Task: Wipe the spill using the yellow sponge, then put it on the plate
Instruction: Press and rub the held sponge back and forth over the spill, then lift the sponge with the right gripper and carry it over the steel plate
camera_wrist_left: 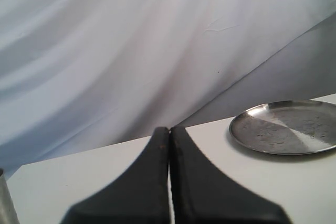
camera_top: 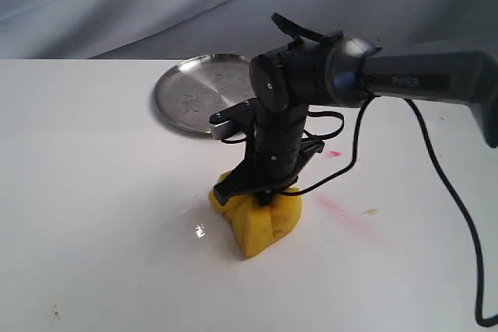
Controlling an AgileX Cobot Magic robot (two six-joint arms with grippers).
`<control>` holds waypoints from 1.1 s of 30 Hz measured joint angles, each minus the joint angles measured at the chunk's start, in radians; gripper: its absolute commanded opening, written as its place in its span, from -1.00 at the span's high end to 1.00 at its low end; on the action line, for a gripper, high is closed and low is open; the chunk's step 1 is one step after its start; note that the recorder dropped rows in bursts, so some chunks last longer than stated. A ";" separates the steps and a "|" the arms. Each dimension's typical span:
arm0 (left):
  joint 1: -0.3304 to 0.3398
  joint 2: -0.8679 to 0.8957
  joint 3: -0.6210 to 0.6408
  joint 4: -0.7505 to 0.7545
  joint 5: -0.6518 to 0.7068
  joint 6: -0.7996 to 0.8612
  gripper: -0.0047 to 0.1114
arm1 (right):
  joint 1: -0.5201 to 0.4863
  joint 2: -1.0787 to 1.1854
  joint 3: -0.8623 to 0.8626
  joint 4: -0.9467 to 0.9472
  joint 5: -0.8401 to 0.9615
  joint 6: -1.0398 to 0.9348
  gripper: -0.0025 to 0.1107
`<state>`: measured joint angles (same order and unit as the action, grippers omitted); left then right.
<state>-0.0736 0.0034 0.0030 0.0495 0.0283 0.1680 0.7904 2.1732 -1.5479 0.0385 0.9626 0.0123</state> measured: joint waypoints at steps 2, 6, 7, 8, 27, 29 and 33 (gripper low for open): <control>0.000 0.000 0.000 0.000 0.000 0.000 0.92 | 0.026 -0.040 0.070 0.058 -0.031 -0.054 0.96; 0.000 0.000 0.000 0.000 0.000 0.000 0.92 | 0.112 -0.058 0.100 0.116 -0.041 -0.100 0.96; 0.000 0.000 0.000 0.000 0.000 0.000 0.92 | 0.127 -0.058 0.100 0.119 -0.053 -0.103 0.96; 0.000 0.000 0.000 0.000 0.000 0.000 0.92 | 0.142 -0.058 0.100 0.124 -0.070 -0.105 0.96; 0.000 0.000 0.000 0.000 0.000 0.000 0.92 | 0.016 -0.051 -0.086 0.193 -0.386 -0.170 0.96; 0.000 0.000 0.000 0.000 0.000 0.000 0.92 | -0.004 -0.051 -0.128 0.193 -0.420 -0.172 0.96; 0.000 0.000 0.000 0.000 0.000 0.000 0.92 | -0.061 -0.044 -0.198 0.193 -0.505 -0.169 0.96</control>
<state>-0.0736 0.0034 0.0030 0.0495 0.0283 0.1680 0.7295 2.1287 -1.7456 0.2312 0.4578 -0.1566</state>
